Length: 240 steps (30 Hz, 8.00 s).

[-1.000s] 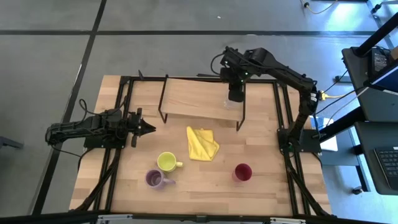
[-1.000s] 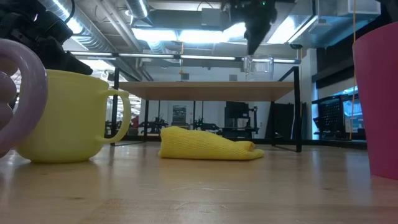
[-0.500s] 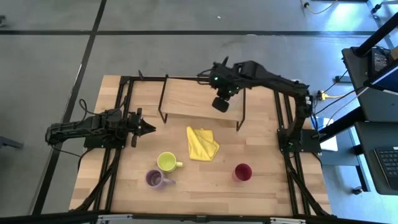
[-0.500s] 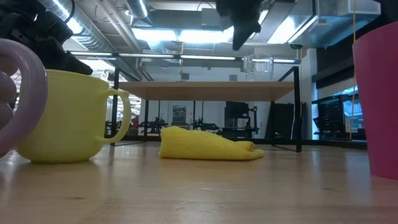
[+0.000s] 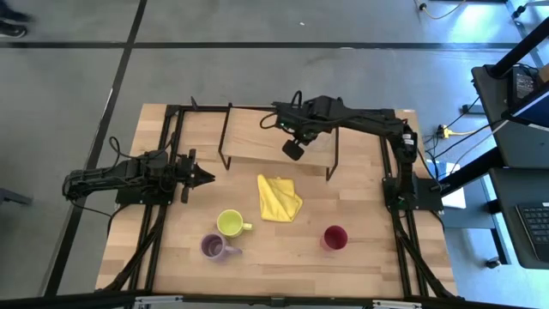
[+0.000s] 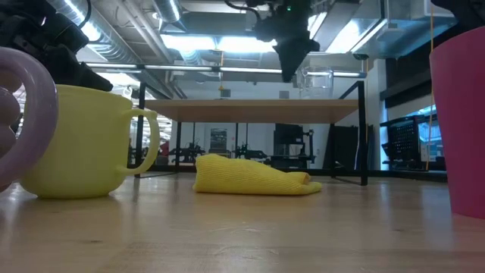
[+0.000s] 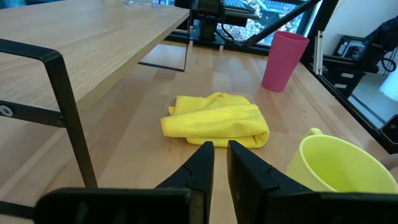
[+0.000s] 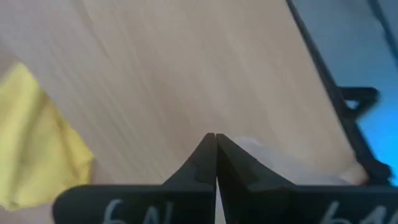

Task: Stack small to large cups/mugs on shelf
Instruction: Put the transparent mug to the right on the shelf

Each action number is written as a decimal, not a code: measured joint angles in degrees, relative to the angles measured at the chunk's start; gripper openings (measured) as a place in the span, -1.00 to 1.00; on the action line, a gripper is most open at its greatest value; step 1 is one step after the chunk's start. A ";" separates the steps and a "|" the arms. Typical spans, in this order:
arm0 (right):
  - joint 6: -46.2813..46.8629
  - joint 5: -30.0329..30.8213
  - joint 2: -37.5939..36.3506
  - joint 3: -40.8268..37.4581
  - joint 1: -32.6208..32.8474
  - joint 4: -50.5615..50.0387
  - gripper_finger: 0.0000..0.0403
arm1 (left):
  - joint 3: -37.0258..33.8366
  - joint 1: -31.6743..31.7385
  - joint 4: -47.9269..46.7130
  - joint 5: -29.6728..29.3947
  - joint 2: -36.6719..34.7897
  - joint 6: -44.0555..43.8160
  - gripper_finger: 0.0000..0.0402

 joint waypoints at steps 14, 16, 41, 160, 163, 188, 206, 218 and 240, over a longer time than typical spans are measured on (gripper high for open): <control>3.17 2.83 -0.04 0.00 4.53 -5.11 -0.98 | 0.00 -0.01 0.00 0.04 0.00 0.00 -0.81; 3.91 2.49 -0.04 0.00 5.07 -5.11 -0.98 | 0.01 -0.01 0.00 0.04 0.00 0.00 -0.81; 8.75 4.88 -0.07 0.00 6.27 -5.12 -0.99 | 0.00 -0.02 0.00 0.07 0.00 0.00 -0.81; -10.62 -14.82 -22.01 -15.28 -18.40 0.86 0.04 | 0.01 -0.01 0.00 0.07 0.00 0.00 -0.81; -10.61 -17.64 -20.29 -15.28 -17.03 4.19 0.04 | 0.01 0.00 0.00 0.07 0.00 0.00 -0.81; -27.68 -15.46 -13.38 -15.30 -12.82 1.25 0.04 | 0.01 -0.01 -0.01 0.07 -0.01 0.00 -0.81; -31.46 -13.64 -13.68 -2.48 -11.91 -1.09 0.04 | 0.01 -0.01 0.00 0.07 -0.02 0.00 -0.81; -31.61 -13.57 -10.75 -3.32 -2.87 2.61 0.03 | 0.00 -0.01 0.00 0.06 -0.01 0.00 -0.81; 10.90 5.70 -0.60 -3.48 2.91 3.59 -0.96 | 0.00 0.00 0.00 0.05 0.00 0.00 -0.81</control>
